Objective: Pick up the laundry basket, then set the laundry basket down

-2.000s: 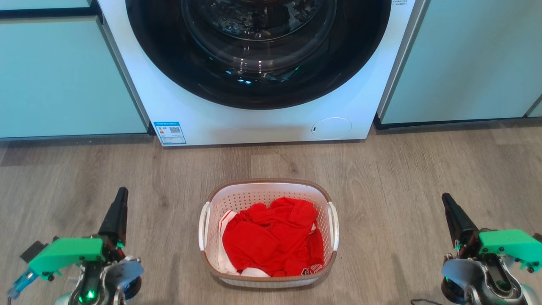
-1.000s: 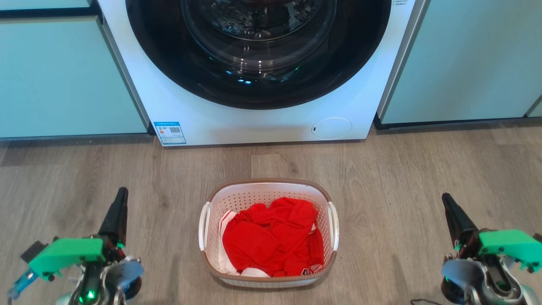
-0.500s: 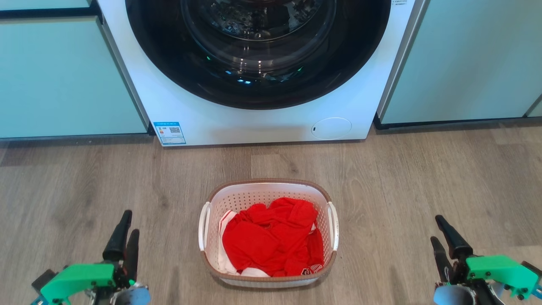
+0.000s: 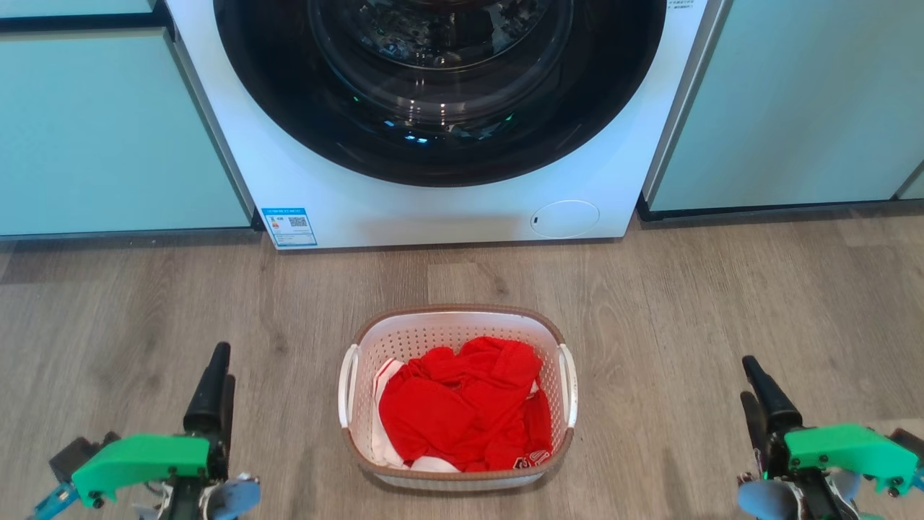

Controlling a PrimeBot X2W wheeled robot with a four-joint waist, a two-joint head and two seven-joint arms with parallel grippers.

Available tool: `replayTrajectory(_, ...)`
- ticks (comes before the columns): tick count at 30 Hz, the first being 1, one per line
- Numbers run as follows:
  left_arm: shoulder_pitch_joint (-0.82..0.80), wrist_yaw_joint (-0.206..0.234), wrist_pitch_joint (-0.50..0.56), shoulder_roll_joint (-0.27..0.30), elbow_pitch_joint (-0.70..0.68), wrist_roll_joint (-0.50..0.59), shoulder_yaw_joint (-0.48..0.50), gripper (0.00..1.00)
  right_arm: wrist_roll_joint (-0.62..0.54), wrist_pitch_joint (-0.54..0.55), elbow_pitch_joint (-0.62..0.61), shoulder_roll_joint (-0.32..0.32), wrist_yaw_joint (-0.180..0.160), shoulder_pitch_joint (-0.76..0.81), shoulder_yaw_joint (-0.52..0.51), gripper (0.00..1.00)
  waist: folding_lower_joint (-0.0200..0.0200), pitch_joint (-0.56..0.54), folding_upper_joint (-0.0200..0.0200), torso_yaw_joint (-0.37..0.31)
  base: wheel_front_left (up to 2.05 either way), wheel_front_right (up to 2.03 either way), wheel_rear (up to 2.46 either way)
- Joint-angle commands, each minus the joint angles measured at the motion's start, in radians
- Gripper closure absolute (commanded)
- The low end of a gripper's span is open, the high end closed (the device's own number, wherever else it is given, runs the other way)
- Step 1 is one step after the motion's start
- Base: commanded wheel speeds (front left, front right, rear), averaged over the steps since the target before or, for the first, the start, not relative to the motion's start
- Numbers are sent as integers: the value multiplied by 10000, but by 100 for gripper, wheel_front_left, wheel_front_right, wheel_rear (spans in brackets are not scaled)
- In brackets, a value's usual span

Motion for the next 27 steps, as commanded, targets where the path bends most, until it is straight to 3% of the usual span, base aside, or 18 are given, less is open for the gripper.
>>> replayTrajectory(1,-459,41,-124,90,-459,288,-19,0,-260,-107,-424,-62,6,-503,106,0,0,2,0,0,0,0,0)
replayTrajectory(27,-480,942,-916,102,-1473,5295,-1020,0,-4799,-897,-1350,-94,11,-569,1066,0,0,46,0,16,0,0,0)
